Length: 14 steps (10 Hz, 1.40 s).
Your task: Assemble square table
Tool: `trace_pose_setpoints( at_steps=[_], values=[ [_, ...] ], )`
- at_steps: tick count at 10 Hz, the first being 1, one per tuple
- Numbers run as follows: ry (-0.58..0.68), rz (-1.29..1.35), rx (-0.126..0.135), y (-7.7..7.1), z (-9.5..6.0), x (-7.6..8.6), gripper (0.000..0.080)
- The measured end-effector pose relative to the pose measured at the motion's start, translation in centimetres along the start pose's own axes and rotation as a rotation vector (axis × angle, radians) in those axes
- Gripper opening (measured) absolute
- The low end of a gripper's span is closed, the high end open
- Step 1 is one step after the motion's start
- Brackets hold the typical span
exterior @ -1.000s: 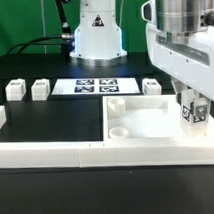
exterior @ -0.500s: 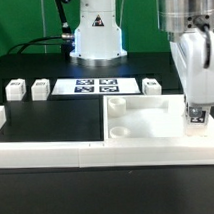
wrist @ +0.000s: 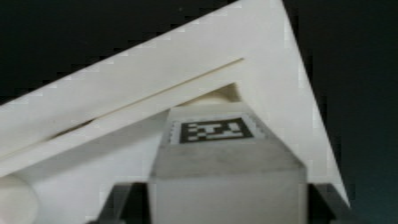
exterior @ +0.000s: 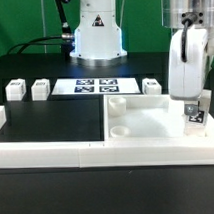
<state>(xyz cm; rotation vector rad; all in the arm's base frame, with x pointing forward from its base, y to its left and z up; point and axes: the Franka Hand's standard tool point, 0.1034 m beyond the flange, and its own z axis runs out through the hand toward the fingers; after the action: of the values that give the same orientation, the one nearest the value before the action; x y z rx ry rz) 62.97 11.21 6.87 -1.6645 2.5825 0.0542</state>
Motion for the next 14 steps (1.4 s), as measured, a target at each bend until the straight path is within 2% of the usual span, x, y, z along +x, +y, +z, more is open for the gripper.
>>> trace_pose_setpoints(
  at_steps=[2, 5, 6, 7, 8, 14],
  values=[
    [-0.014, 0.037, 0.025, 0.10, 0.04, 0.19, 0.0297],
    [-0.007, -0.007, 0.022, 0.18, 0.15, 0.39, 0.0297],
    [-0.006, -0.008, 0.021, 0.19, 0.18, 0.40, 0.0518],
    [-0.006, -0.008, 0.021, 0.19, 0.21, 0.42, 0.0518],
    [-0.006, -0.009, 0.021, 0.20, 0.25, 0.43, 0.0622],
    [-0.004, -0.009, 0.019, 0.24, 0.39, 0.50, 0.0649]
  ],
)
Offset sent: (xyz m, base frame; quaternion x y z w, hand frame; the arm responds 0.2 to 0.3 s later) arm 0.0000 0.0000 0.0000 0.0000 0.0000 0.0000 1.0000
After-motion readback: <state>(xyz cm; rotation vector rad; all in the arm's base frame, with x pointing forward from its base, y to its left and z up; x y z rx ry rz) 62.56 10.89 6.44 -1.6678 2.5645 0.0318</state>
